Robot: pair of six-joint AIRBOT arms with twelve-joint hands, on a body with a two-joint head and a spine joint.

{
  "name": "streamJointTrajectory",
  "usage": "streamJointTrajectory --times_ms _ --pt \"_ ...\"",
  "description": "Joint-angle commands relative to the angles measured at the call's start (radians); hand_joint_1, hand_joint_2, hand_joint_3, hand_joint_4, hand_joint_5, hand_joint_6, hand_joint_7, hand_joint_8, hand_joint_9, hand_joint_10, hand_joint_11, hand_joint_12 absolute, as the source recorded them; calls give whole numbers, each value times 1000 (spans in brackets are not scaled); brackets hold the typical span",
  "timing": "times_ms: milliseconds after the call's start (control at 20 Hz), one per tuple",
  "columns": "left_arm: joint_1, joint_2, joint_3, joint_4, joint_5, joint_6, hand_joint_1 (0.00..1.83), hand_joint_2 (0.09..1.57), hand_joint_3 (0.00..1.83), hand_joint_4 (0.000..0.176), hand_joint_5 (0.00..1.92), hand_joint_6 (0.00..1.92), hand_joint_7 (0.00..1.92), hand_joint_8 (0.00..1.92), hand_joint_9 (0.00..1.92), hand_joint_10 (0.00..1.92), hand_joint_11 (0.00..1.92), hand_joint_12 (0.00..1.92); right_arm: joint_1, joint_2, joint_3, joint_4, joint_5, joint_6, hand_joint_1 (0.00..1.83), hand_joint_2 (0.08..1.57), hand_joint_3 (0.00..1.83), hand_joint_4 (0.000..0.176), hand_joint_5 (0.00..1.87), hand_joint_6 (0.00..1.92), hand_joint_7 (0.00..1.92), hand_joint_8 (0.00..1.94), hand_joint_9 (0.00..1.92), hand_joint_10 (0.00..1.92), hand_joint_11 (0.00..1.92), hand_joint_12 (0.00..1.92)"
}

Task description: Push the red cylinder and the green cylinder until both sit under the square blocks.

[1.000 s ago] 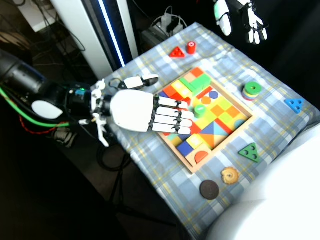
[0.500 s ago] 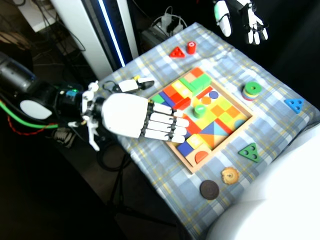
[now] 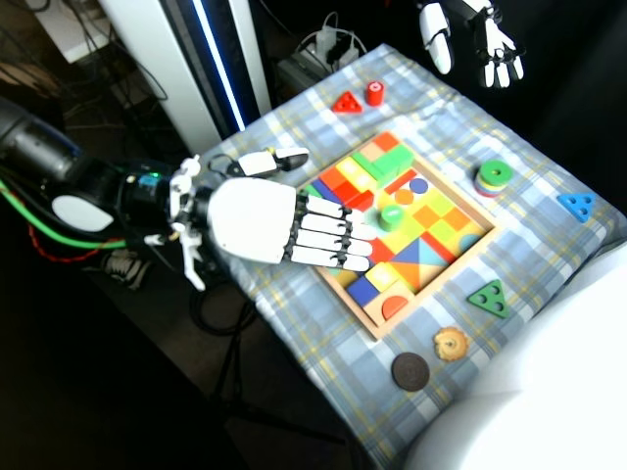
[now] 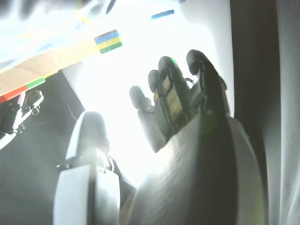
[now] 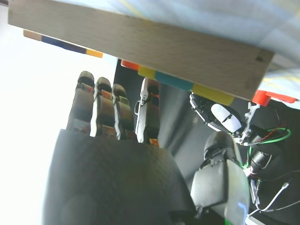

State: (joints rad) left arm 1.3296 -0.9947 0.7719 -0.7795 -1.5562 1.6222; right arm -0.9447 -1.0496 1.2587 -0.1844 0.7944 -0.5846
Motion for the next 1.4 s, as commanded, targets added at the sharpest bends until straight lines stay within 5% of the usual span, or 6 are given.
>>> streamJointTrajectory --times_ms 0,200,450,700,850,1350 --pt "-1 -3 4 34 -112 -10 821 1271 2 56 660 0 502 1 428 1 0 368 9 -2 2 27 116 -1 0 942 0 100 427 1 0 0 0 0 0 0" --pt "1 -4 4 31 -111 -10 860 1266 0 59 667 5 506 4 425 4 0 383 9 2 0 67 137 -43 0 965 10 68 439 5 0 0 0 0 0 0" --pt "2 -4 3 29 -111 -10 906 1249 0 38 690 3 517 2 429 2 0 383 9 29 -7 136 189 -72 0 935 0 166 362 0 0 0 0 0 0 0" --pt "3 -5 4 29 -108 -13 844 1276 7 38 686 2 525 2 441 4 0 384 -12 30 -10 138 173 -73 0 952 1 143 385 8 0 0 0 0 0 0" --pt "3 -5 4 29 -106 -15 868 1275 1 35 681 4 516 1 433 0 0 367 -22 25 -8 134 160 -75 0 975 10 93 415 15 0 0 0 0 0 0" --pt "3 -5 4 30 -104 -20 857 1279 0 51 668 0 515 0 433 1 0 340 -35 23 6 123 101 -80 0 943 0 117 417 1 0 0 0 0 0 0"
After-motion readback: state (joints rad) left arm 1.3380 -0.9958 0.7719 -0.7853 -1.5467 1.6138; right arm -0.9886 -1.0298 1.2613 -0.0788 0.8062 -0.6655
